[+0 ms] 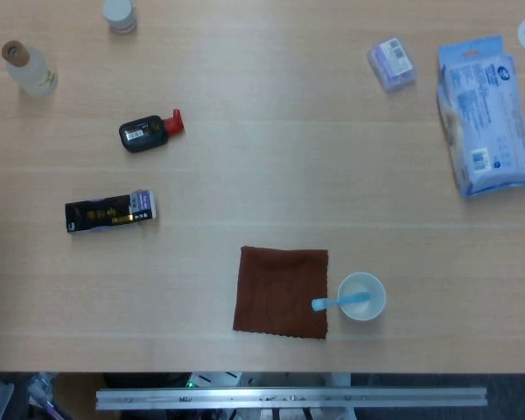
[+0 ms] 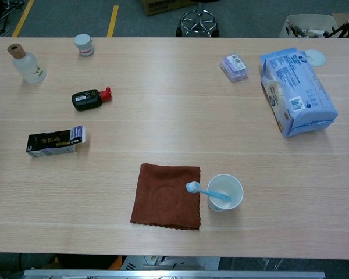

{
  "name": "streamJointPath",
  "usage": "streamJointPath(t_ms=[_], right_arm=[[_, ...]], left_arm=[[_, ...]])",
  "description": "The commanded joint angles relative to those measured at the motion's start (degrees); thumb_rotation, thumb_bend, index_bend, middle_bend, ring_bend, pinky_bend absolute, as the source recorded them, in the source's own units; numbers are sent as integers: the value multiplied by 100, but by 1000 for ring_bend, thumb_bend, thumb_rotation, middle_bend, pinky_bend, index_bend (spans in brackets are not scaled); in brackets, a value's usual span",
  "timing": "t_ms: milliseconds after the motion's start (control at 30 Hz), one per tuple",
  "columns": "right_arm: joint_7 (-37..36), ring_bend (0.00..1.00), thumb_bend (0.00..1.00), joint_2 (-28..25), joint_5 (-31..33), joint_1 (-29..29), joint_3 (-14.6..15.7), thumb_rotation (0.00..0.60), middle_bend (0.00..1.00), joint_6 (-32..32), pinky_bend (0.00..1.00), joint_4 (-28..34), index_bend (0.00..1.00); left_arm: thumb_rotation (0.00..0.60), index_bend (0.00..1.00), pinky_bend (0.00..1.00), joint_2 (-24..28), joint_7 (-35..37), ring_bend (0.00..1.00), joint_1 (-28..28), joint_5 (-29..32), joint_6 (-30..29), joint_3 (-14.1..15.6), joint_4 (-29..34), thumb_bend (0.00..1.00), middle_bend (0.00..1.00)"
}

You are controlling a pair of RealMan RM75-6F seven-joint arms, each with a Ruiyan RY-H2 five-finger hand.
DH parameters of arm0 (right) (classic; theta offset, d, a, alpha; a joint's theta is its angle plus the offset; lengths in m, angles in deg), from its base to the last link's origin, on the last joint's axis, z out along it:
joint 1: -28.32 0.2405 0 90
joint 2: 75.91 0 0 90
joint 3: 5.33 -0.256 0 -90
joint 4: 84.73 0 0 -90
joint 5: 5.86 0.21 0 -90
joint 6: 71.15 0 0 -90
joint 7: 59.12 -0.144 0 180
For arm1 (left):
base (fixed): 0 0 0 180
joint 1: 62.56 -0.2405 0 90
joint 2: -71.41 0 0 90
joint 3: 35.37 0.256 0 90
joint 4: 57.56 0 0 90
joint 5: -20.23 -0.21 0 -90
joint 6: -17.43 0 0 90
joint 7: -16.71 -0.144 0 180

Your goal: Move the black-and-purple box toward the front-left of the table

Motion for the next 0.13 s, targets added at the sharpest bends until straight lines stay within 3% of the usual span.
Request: streamJointPath(t_ms=[33,133], right_arm=[[-11,220,9,4,16,30,-27,600,216,-35,352,7,397],[-18,220,9,34,76,81,-42,600,216,-146,352,-26,397]], left_arm=[[600,372,233,-4,6,89,-11,18,2,-34,-14,169,151],[600,371,233,-33,15,89,2,40,65,-70,-46,168,147]])
